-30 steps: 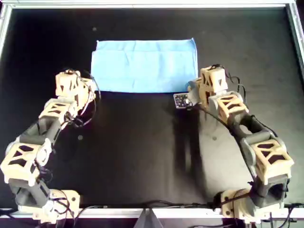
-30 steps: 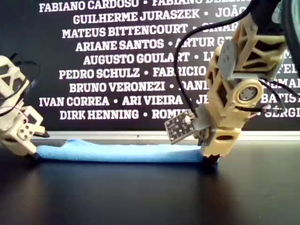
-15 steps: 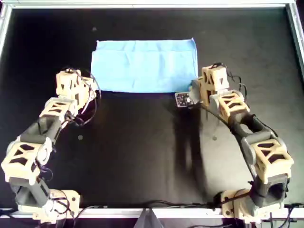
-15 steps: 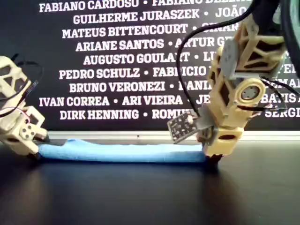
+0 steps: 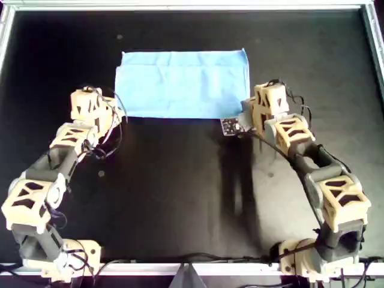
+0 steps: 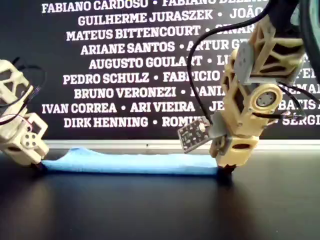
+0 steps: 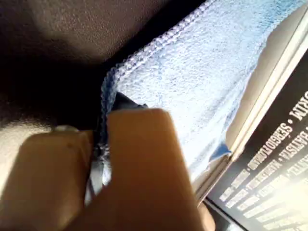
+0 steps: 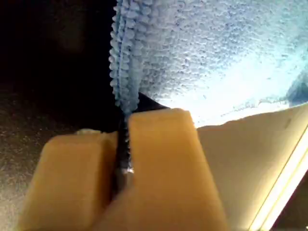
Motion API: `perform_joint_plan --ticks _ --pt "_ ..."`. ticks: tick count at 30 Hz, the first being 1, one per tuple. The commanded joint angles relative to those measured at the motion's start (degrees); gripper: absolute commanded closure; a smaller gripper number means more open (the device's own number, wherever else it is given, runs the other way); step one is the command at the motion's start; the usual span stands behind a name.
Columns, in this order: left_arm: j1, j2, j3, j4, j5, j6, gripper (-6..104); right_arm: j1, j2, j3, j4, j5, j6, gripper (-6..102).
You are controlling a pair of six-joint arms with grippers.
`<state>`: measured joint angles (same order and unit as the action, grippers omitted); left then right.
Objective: Fold a cloth
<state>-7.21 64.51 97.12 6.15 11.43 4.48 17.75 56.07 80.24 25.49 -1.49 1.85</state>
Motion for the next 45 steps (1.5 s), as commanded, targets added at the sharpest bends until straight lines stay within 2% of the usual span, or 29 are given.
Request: perform_joint_plan --ticks 1,4,8,18,25,39,45 --pt "-1.7 1.4 -0.4 0.6 0.5 0.5 99 -0.4 1.4 -3.9 -0.3 -0.5 0.26 97" --pt "-1.7 3.3 0.3 0.6 0.5 -0.3 99 -0.4 2.3 -2.8 -0.3 -0.5 0.26 97" --pt "-1.6 5.5 0.4 0.7 -0.4 -0.3 99 -0.7 3.1 -2.7 -0.3 0.4 0.26 97" --pt "-1.6 17.0 7.3 0.7 -0.4 0.5 99 -0.7 10.8 0.5 -0.3 0.4 0.18 97" --pt "-1.6 24.5 15.4 0.7 0.4 0.5 99 -0.5 19.4 9.3 -0.3 0.4 -0.26 97" --pt "-1.7 35.2 30.8 0.7 0.6 0.5 99 0.1 40.3 33.5 -0.3 0.4 -0.62 97" --pt "-1.7 44.9 38.8 0.7 0.6 0.5 99 0.2 48.4 41.5 -0.3 0.4 -0.44 97"
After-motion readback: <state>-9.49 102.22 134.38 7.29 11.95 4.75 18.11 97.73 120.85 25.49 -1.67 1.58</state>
